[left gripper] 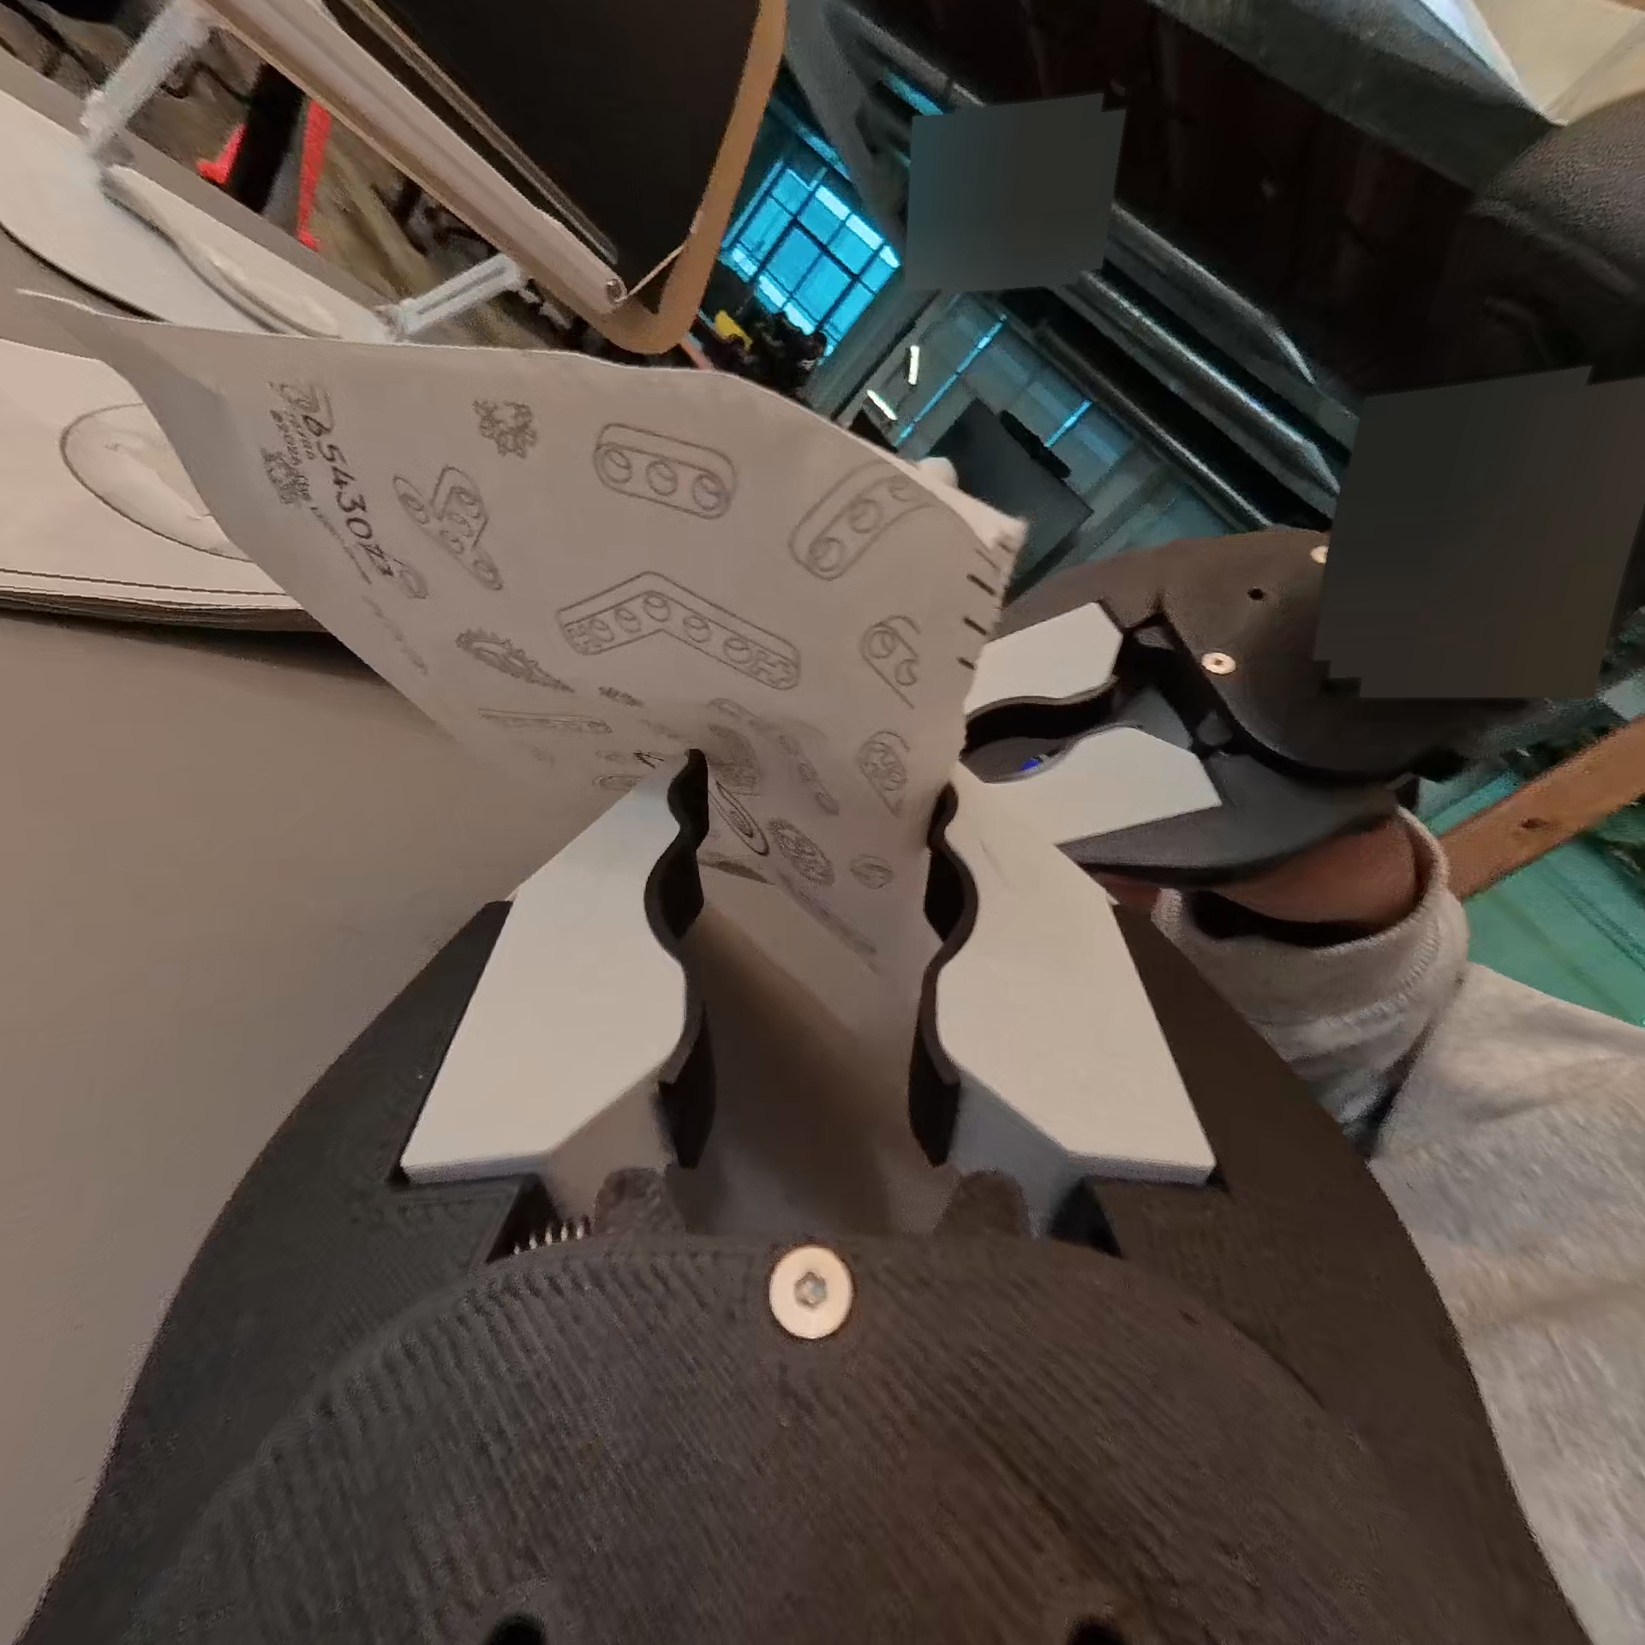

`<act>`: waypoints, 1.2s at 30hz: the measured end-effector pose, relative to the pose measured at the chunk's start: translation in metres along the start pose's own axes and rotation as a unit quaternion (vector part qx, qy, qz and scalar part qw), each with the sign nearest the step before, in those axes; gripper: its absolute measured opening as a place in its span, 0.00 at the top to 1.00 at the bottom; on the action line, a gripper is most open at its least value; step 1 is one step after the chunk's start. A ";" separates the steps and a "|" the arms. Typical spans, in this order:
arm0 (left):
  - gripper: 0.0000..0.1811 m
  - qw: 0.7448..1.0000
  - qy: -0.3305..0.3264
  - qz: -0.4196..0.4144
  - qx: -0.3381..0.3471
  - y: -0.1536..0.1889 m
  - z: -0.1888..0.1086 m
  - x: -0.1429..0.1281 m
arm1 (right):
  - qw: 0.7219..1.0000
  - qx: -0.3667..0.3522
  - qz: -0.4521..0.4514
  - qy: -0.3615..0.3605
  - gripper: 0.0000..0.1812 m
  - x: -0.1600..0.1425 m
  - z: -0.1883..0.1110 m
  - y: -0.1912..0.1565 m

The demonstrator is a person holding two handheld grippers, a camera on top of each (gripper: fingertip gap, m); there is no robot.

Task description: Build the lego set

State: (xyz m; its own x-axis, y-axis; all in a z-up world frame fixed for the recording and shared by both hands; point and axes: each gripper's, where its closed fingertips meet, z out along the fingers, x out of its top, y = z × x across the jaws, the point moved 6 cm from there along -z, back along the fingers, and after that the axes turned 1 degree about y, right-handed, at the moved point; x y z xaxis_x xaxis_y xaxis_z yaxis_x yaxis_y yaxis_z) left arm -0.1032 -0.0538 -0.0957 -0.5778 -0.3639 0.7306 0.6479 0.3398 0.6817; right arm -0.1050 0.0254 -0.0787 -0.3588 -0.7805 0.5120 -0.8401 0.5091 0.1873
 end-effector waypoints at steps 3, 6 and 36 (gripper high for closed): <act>0.90 1.000 0.006 0.001 0.017 -0.009 -0.008 0.001 | 0.999 -0.049 -0.002 -0.003 1.00 -0.001 -0.002 0.015; 1.00 1.000 0.019 -0.016 0.017 -0.021 -0.019 0.006 | 0.999 -0.039 0.034 0.018 1.00 0.000 -0.011 0.025; 0.74 0.738 -0.155 0.655 0.046 0.054 -0.009 -0.030 | 0.998 0.026 -0.046 -0.038 1.00 0.003 0.021 0.014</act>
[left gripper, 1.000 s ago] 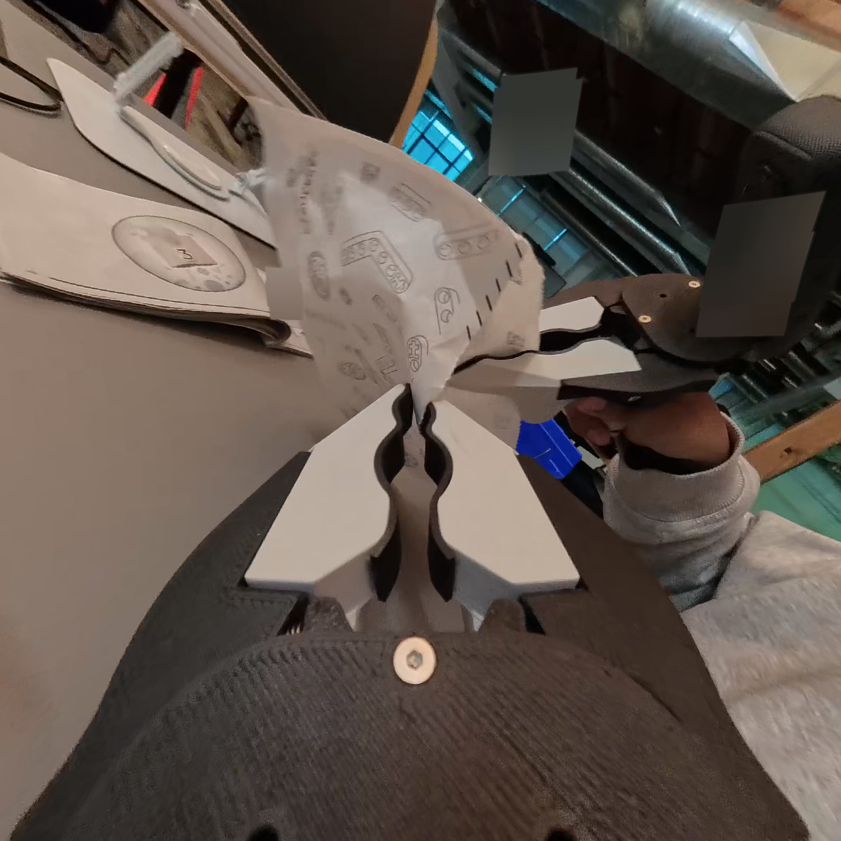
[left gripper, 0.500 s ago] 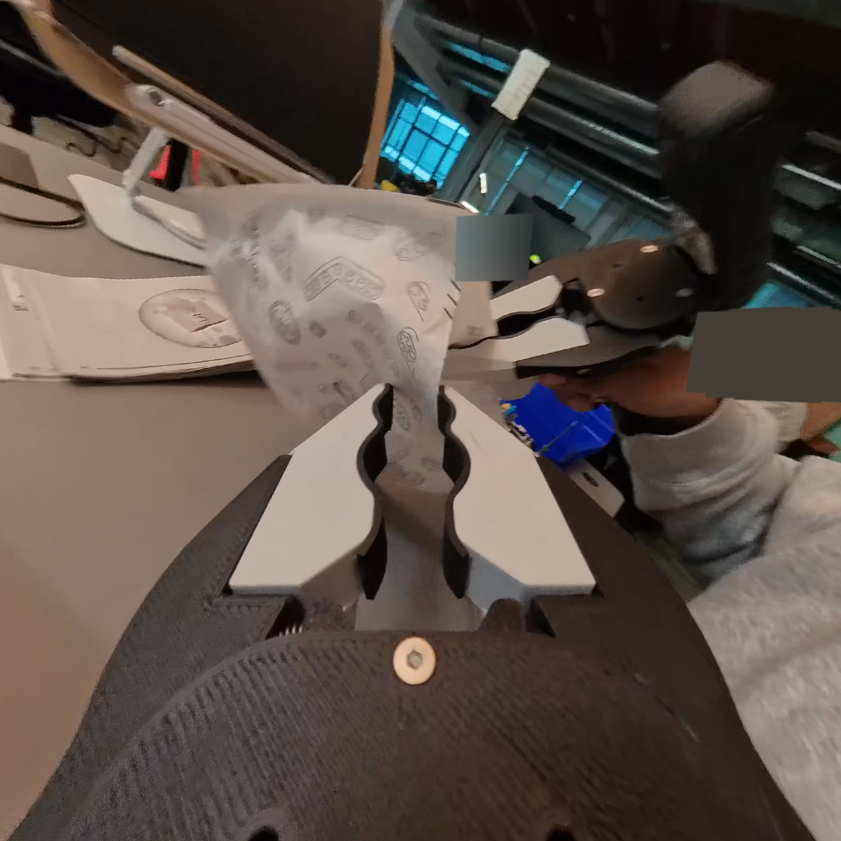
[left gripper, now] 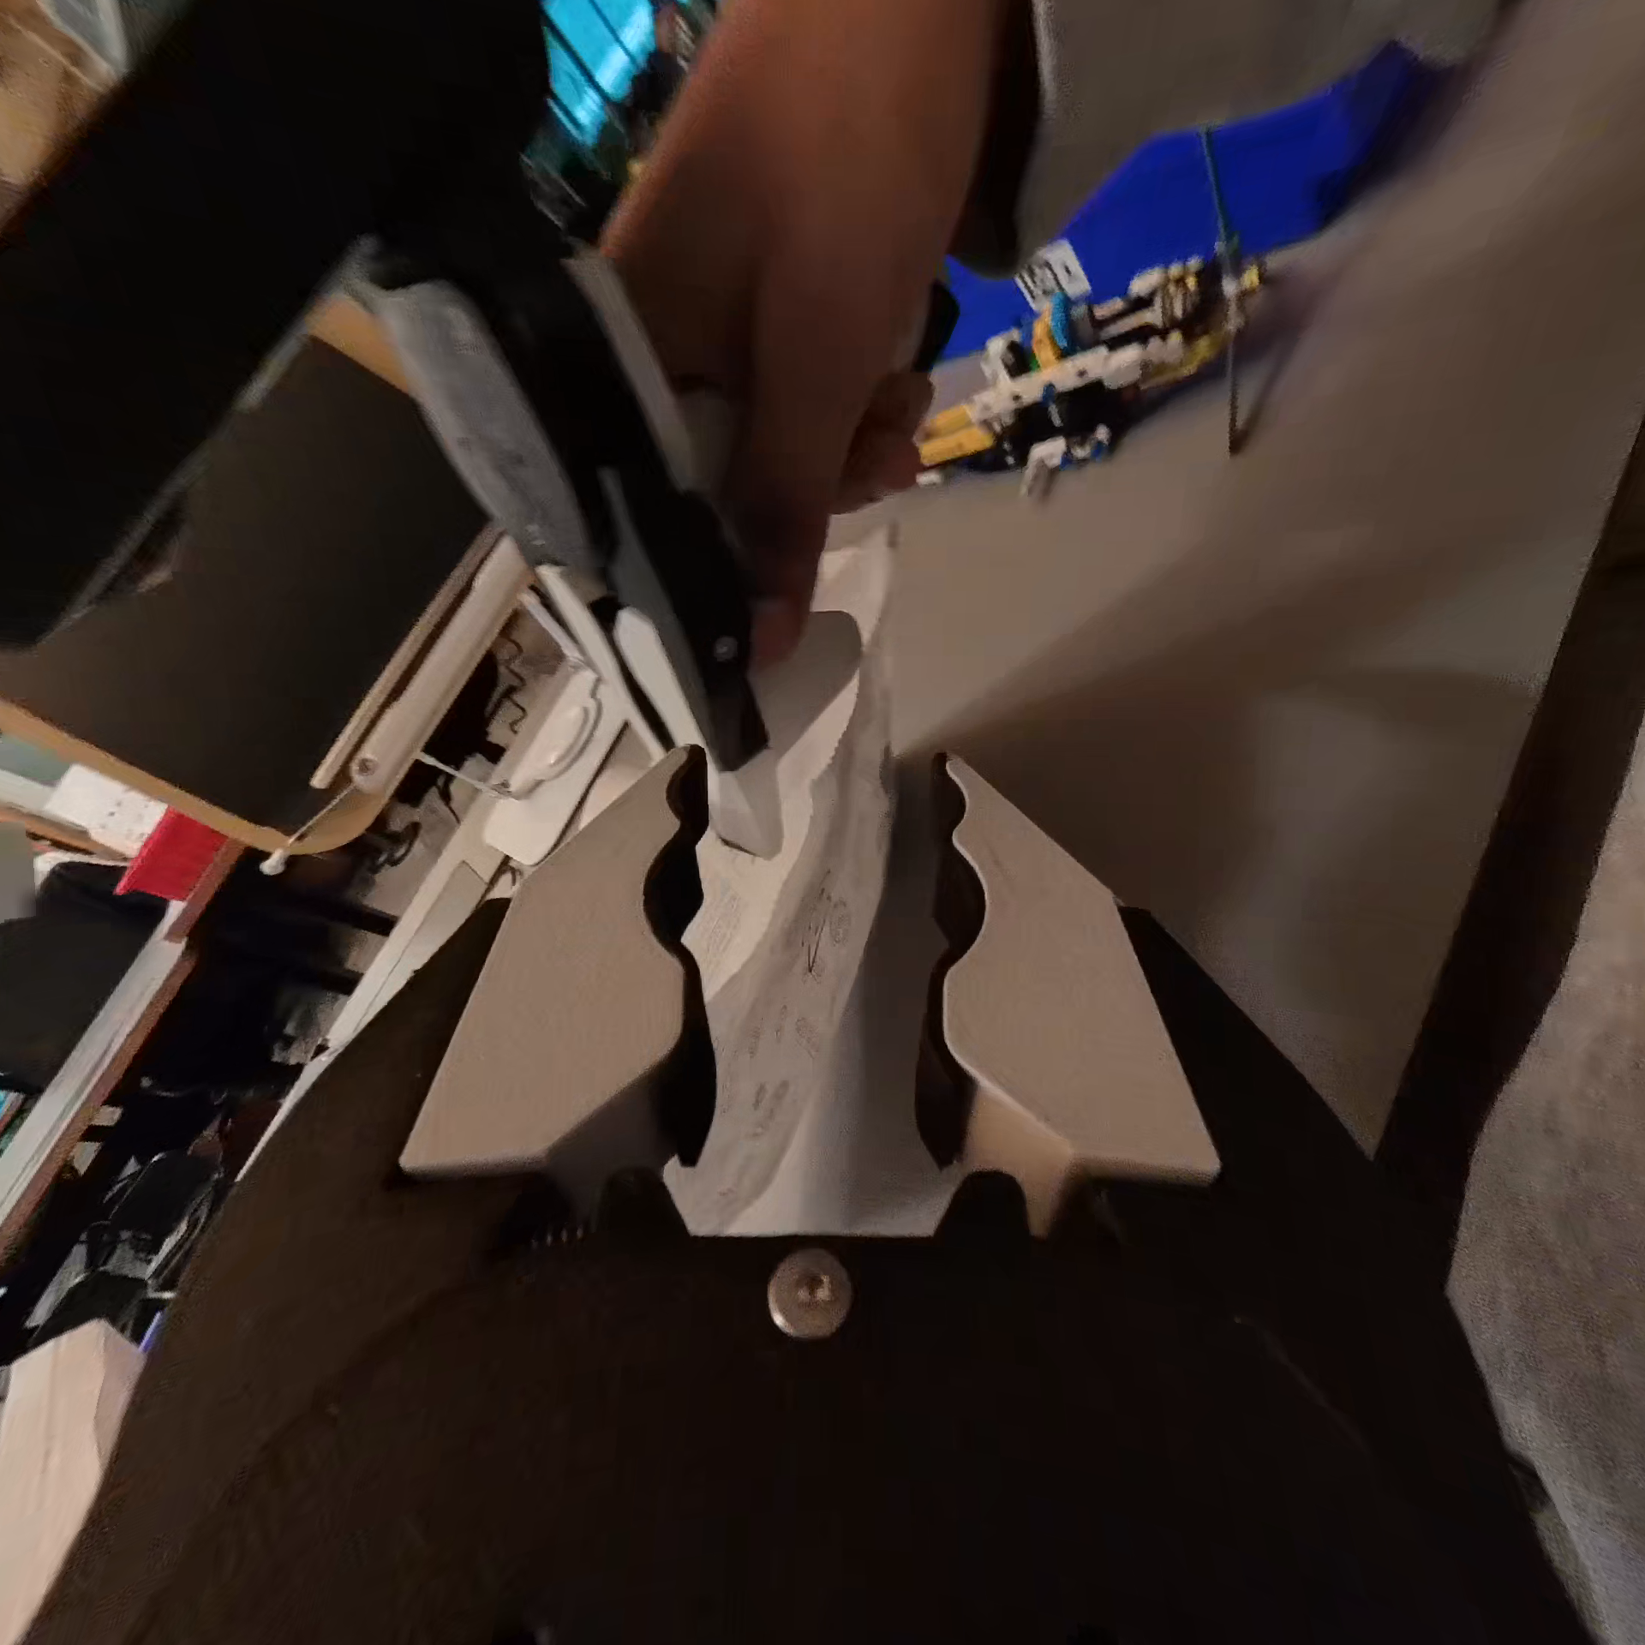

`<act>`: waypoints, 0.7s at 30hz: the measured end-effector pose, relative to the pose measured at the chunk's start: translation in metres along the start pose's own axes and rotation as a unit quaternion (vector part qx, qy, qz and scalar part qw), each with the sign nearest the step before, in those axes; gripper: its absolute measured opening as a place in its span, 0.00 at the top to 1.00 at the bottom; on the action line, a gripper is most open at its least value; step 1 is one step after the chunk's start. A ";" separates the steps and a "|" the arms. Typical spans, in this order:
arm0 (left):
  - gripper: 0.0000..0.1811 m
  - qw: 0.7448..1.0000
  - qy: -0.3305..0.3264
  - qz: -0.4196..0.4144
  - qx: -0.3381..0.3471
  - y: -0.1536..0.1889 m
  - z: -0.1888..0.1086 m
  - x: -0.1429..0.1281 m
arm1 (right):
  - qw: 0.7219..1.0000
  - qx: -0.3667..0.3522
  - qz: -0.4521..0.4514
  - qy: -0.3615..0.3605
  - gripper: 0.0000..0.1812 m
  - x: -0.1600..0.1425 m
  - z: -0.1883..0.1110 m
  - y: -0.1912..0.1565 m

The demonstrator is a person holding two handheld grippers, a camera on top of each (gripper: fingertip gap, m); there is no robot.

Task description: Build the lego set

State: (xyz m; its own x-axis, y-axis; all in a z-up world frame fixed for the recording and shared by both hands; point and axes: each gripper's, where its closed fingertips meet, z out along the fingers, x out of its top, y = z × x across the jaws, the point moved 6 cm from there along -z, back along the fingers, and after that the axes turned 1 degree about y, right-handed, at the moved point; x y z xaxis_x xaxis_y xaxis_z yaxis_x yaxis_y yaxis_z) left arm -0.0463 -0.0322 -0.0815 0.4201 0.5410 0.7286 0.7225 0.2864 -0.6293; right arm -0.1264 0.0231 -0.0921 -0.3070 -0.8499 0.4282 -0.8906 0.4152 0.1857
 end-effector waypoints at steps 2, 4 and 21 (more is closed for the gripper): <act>0.73 0.999 -0.046 -0.001 -0.008 0.000 0.010 -0.004 | 1.000 0.003 -0.001 -0.013 1.00 -0.001 0.002 0.003; 0.79 0.995 -0.097 0.004 -0.016 0.002 0.016 -0.012 | 1.000 0.007 0.008 -0.015 1.00 -0.003 0.003 0.007; 0.97 0.968 -0.249 0.023 0.018 0.009 0.046 -0.043 | 0.994 0.089 0.060 0.003 0.96 -0.010 0.001 0.006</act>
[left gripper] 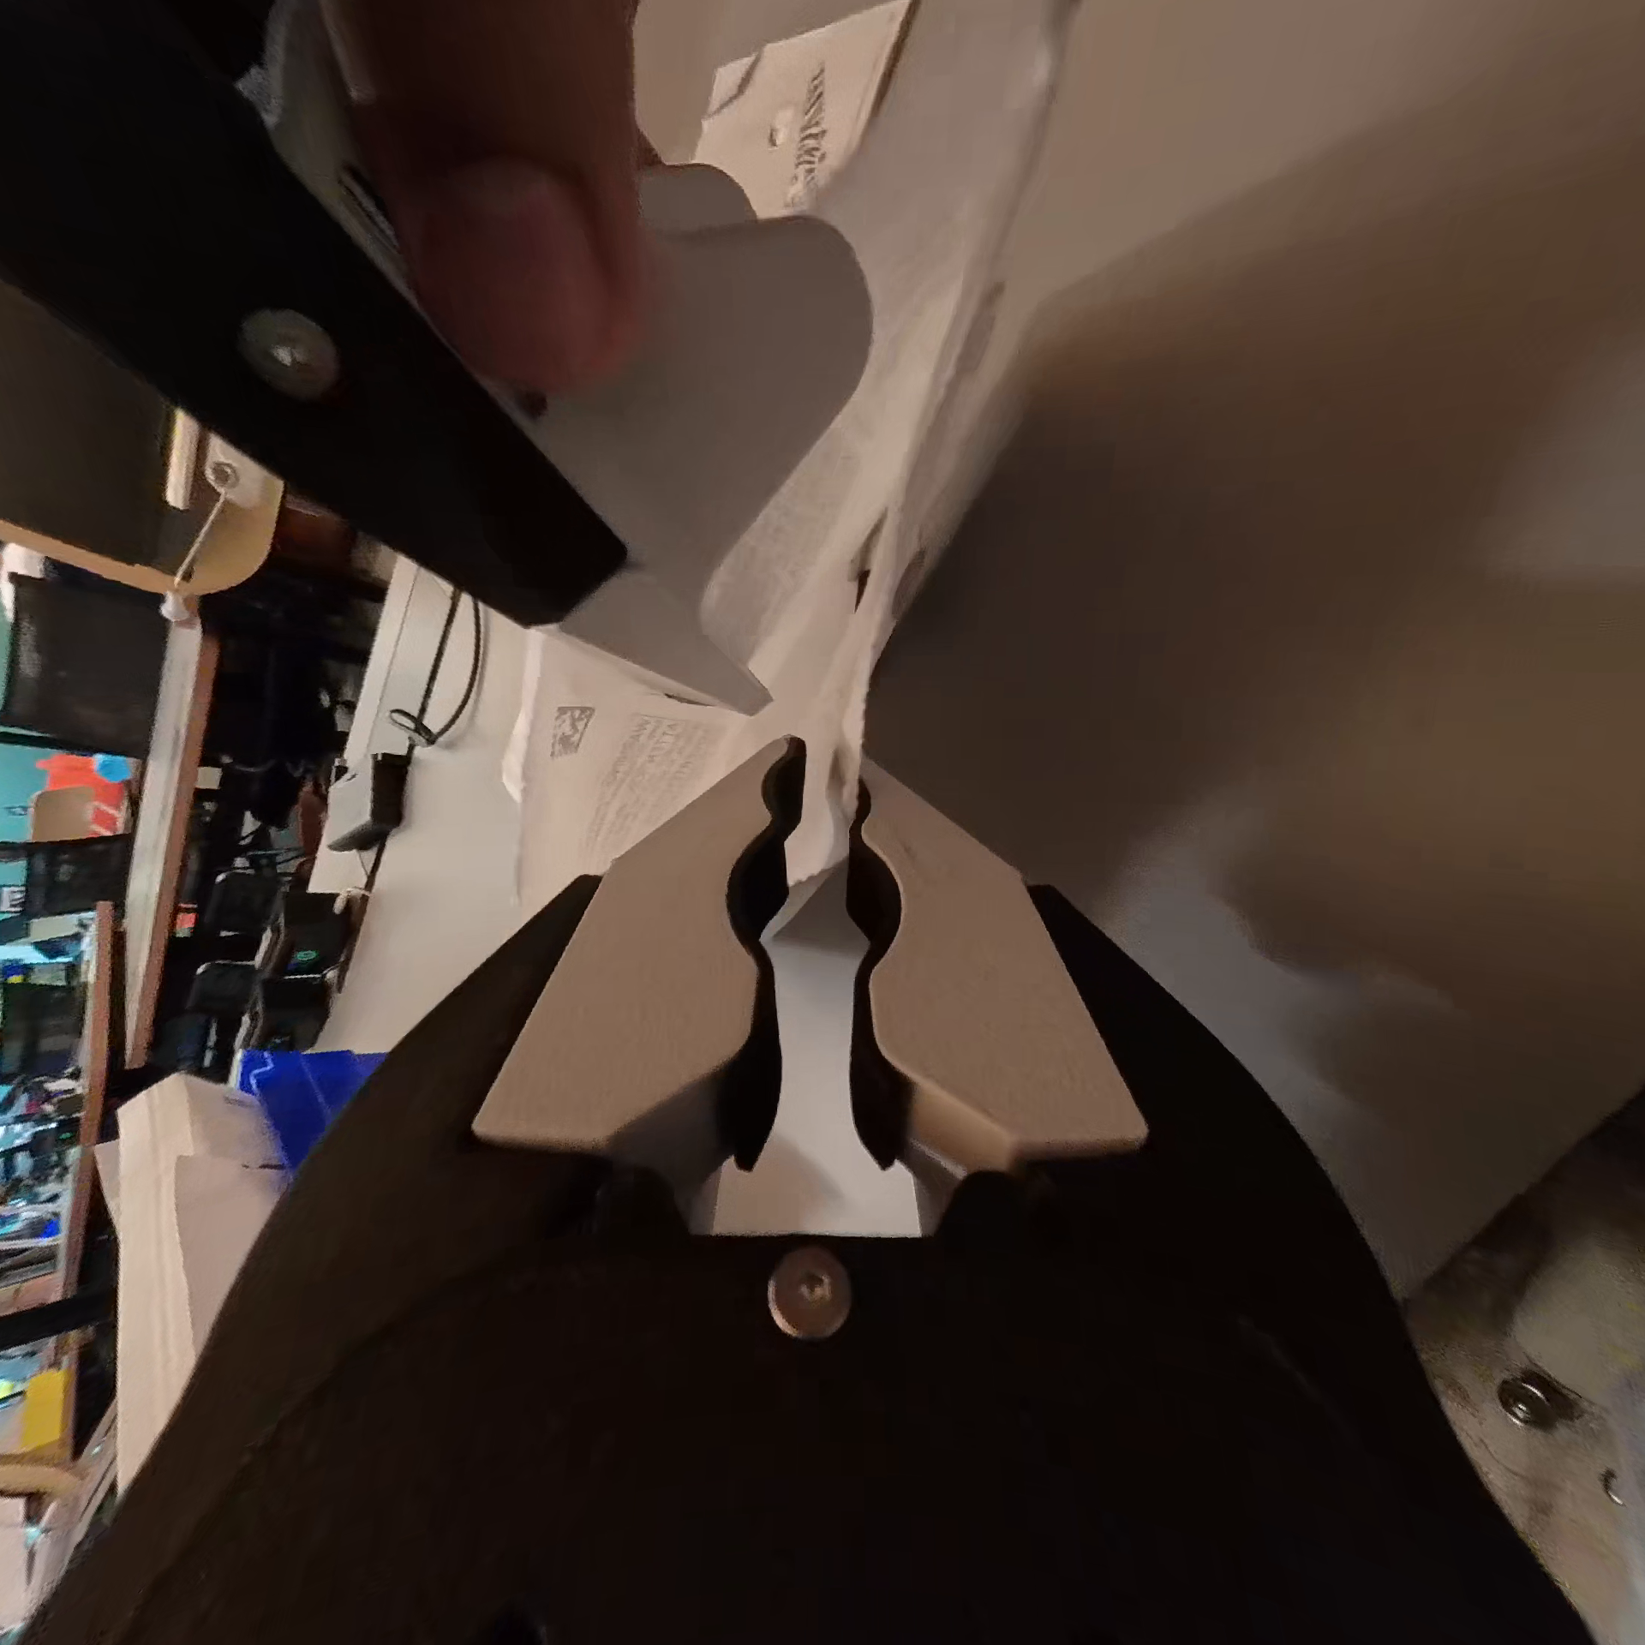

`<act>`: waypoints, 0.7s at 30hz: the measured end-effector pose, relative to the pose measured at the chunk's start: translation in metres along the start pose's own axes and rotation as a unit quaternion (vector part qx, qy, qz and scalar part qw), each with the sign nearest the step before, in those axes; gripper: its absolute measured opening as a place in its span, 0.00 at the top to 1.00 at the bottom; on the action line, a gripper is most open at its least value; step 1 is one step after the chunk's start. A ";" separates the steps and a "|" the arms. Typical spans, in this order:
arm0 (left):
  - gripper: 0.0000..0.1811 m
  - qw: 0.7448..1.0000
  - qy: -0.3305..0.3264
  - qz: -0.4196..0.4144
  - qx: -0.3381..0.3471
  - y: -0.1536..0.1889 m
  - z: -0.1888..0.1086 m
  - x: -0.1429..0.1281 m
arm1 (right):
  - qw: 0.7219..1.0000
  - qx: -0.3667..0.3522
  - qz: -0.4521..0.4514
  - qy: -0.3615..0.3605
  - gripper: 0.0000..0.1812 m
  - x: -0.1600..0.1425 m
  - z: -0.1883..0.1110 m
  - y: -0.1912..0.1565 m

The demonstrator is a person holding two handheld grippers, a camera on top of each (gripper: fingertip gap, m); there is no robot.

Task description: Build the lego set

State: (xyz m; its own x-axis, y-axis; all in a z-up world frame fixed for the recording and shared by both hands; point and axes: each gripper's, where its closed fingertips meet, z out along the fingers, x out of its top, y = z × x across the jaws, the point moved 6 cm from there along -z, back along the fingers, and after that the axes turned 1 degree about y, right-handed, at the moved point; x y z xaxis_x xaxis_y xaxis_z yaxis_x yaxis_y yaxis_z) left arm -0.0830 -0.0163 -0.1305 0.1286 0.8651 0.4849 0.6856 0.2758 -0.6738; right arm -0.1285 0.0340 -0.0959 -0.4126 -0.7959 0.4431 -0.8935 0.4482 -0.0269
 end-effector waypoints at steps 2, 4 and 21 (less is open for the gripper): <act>1.00 1.000 -0.005 0.006 -0.007 0.003 0.002 -0.001 | 1.000 0.000 -0.002 0.002 0.97 -0.002 -0.001 0.002; 1.00 0.999 -0.011 0.015 -0.031 0.009 0.003 -0.002 | 1.000 -0.003 -0.003 0.005 0.99 -0.004 -0.004 0.005; 1.00 0.988 0.047 -0.009 -0.147 0.022 -0.019 0.006 | 0.971 -0.211 -0.107 -0.024 1.00 -0.006 -0.023 0.032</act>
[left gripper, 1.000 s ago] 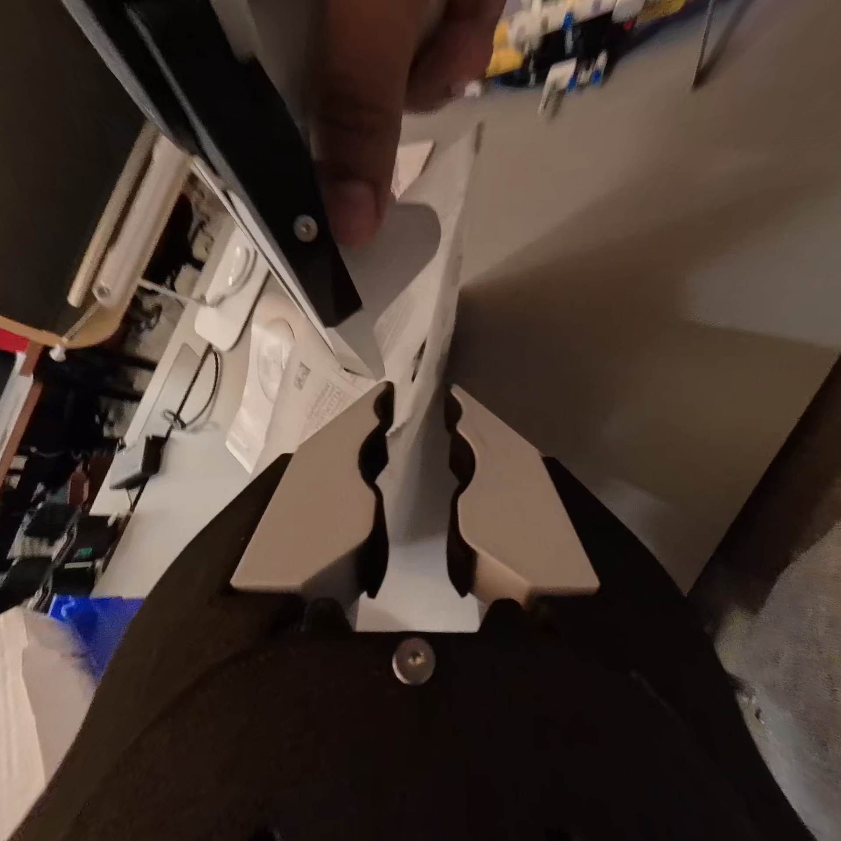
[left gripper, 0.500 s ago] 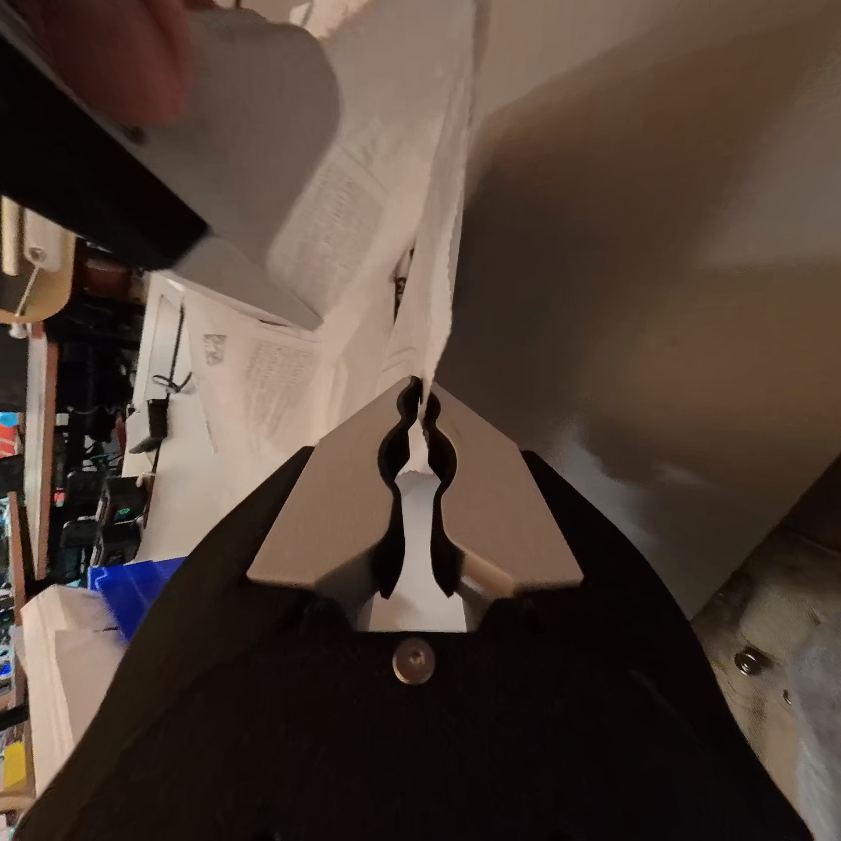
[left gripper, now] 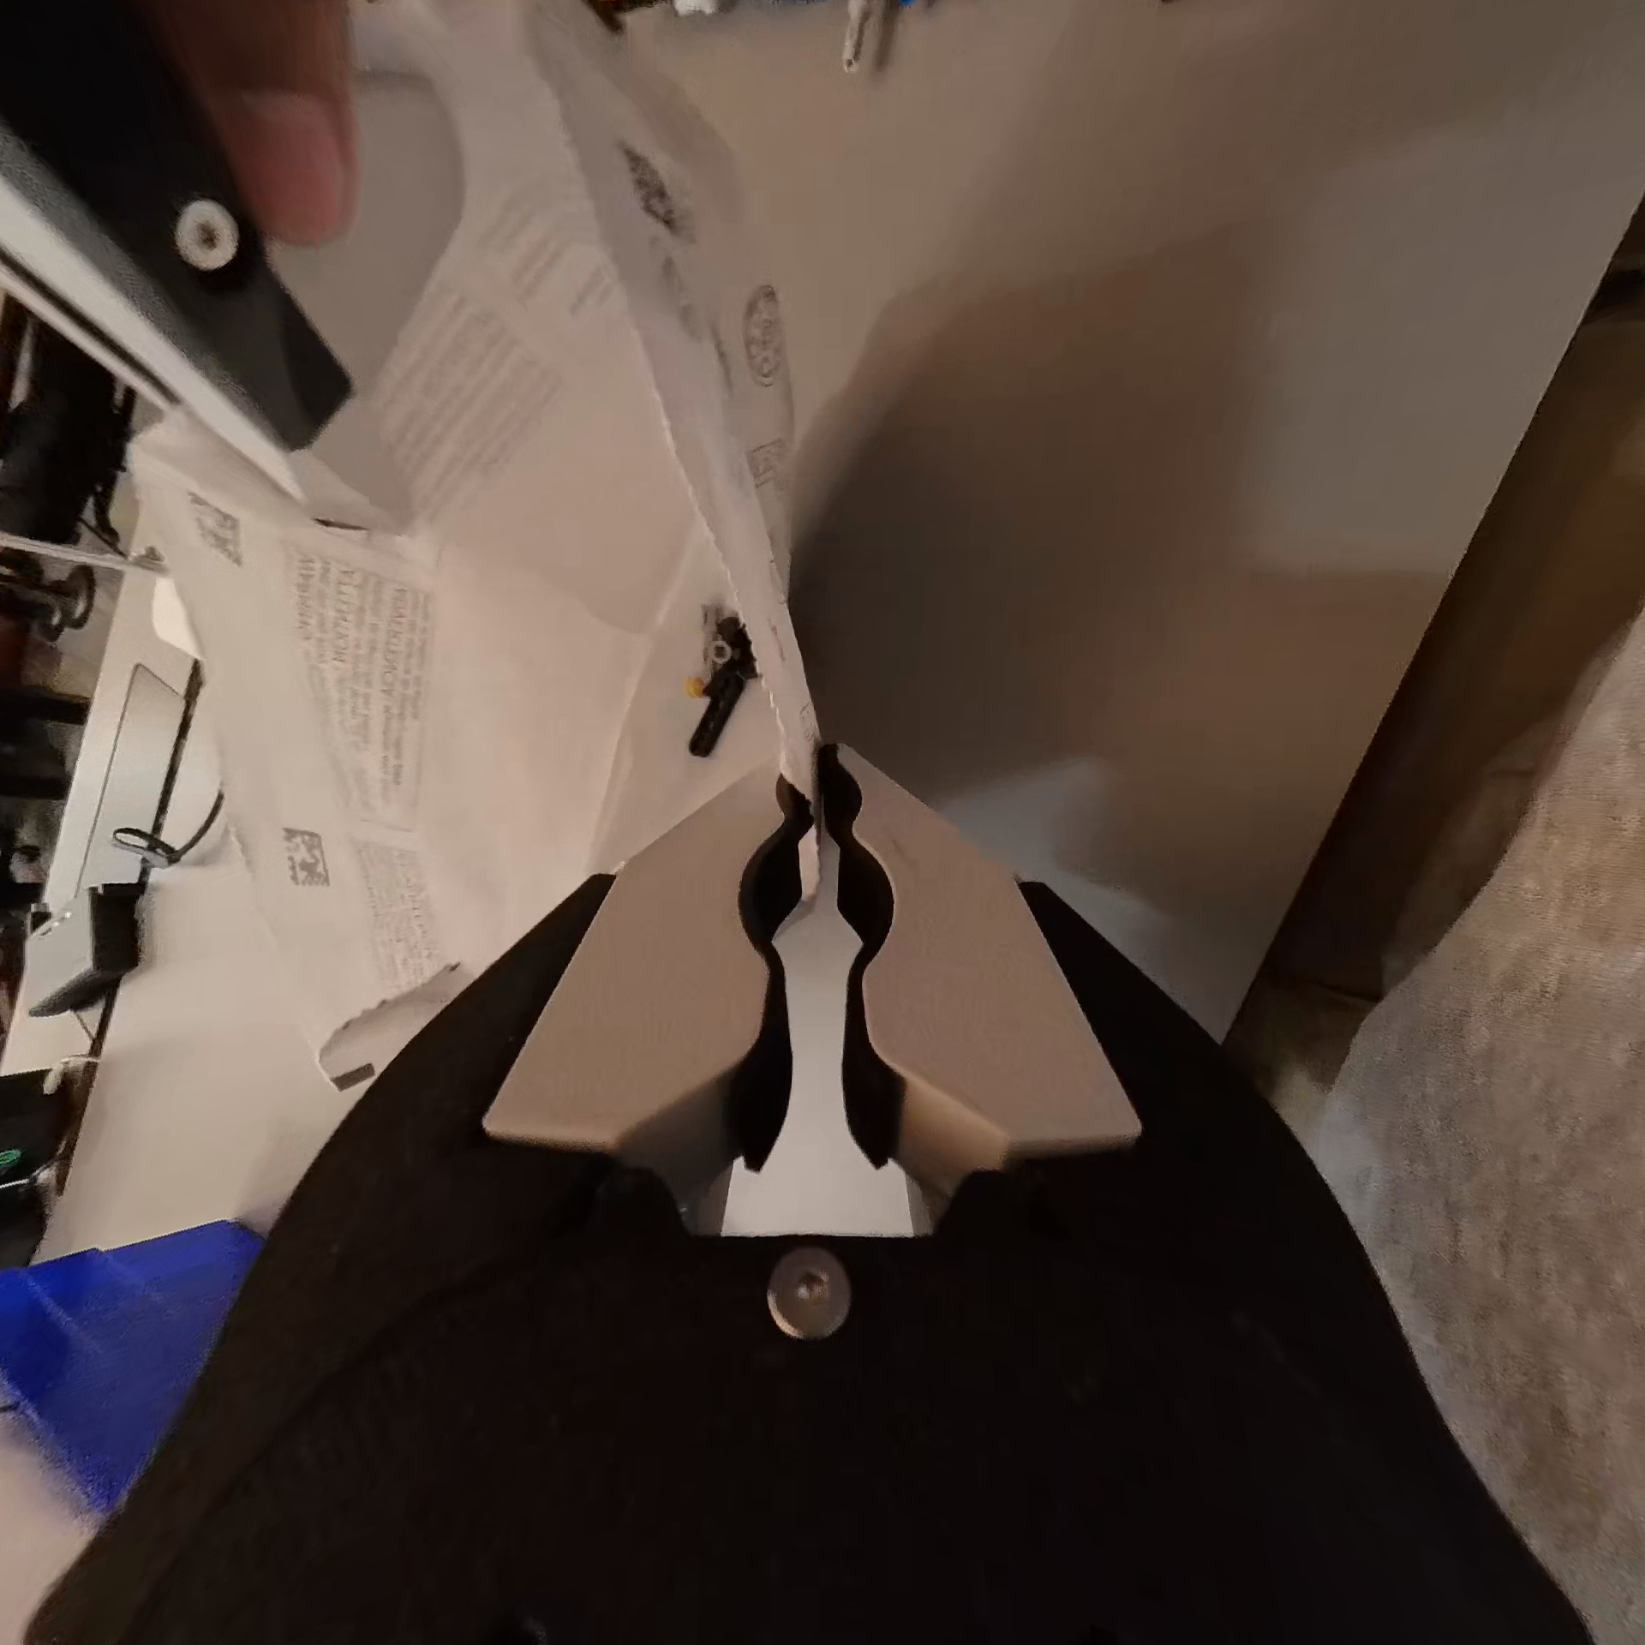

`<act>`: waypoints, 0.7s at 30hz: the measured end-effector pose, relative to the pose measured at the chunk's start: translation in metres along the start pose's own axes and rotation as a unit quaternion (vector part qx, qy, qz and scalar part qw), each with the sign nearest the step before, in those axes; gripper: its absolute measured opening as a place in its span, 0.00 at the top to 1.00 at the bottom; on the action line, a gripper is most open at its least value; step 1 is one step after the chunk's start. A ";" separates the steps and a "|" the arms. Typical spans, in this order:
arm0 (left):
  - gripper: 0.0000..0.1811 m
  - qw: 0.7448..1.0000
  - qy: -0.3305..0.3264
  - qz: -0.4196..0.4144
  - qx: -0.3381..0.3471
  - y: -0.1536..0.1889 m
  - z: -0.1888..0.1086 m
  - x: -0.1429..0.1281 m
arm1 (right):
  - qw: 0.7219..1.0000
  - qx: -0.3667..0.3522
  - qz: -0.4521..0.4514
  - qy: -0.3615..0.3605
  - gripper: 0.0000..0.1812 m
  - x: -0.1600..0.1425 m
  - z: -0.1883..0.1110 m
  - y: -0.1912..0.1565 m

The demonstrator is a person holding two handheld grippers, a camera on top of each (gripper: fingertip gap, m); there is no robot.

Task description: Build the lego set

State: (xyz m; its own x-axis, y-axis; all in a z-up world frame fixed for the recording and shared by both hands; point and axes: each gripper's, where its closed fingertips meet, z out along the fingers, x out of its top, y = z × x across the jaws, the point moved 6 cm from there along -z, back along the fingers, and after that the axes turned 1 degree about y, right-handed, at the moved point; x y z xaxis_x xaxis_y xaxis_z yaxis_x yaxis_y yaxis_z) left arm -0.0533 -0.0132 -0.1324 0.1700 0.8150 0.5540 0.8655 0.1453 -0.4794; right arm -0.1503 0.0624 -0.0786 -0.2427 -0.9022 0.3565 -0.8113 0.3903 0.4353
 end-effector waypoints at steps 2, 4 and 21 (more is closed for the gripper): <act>1.00 1.000 0.012 -0.008 0.007 -0.004 -0.003 -0.002 | 1.000 0.015 0.001 0.000 1.00 -0.001 -0.002 -0.003; 1.00 1.000 0.023 -0.016 0.010 -0.007 -0.006 -0.004 | 1.000 0.028 0.007 0.012 1.00 -0.001 -0.004 -0.003; 1.00 0.990 0.112 -0.089 0.004 -0.029 -0.016 0.006 | 0.936 0.173 0.201 0.231 0.62 -0.009 -0.051 -0.004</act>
State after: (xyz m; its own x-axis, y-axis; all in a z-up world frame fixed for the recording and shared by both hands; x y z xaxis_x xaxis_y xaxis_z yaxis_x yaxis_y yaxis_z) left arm -0.0702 -0.0217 -0.1047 0.1163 0.6309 0.7671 0.8875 0.2807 -0.3655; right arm -0.1173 0.0786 -0.0415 -0.3748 -0.4875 0.7886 -0.8466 0.5266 -0.0768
